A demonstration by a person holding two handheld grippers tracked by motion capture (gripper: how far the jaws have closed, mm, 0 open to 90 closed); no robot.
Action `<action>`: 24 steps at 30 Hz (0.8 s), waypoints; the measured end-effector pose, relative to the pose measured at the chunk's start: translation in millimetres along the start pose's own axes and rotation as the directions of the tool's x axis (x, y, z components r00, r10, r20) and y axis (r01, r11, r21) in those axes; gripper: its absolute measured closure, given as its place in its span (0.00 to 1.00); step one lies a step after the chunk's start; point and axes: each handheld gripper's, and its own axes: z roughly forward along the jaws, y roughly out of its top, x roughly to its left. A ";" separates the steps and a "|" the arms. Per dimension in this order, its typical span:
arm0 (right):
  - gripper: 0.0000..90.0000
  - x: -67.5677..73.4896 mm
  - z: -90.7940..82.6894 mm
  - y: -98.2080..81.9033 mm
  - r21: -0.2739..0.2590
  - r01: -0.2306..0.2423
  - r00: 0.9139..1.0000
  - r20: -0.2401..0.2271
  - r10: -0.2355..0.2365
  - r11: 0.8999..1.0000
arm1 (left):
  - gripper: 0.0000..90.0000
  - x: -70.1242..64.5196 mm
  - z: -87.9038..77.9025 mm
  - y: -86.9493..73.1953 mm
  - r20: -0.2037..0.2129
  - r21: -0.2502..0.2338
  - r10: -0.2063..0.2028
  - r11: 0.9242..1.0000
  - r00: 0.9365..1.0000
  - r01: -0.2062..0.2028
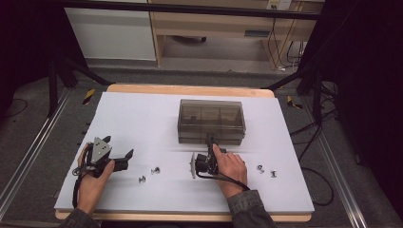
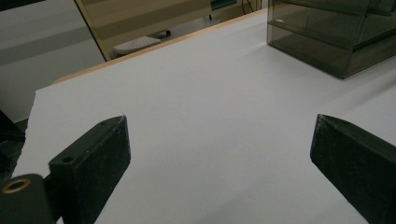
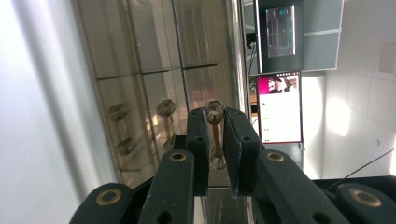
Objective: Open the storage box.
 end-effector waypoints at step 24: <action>0.46 -29.3 -29.9 -68.7 0.115 -0.586 0.798 -0.090 0.596 0.802 | 0.06 -18.4 2.5 1.4 0.073 0.041 0.057 0.997 0.996 -0.060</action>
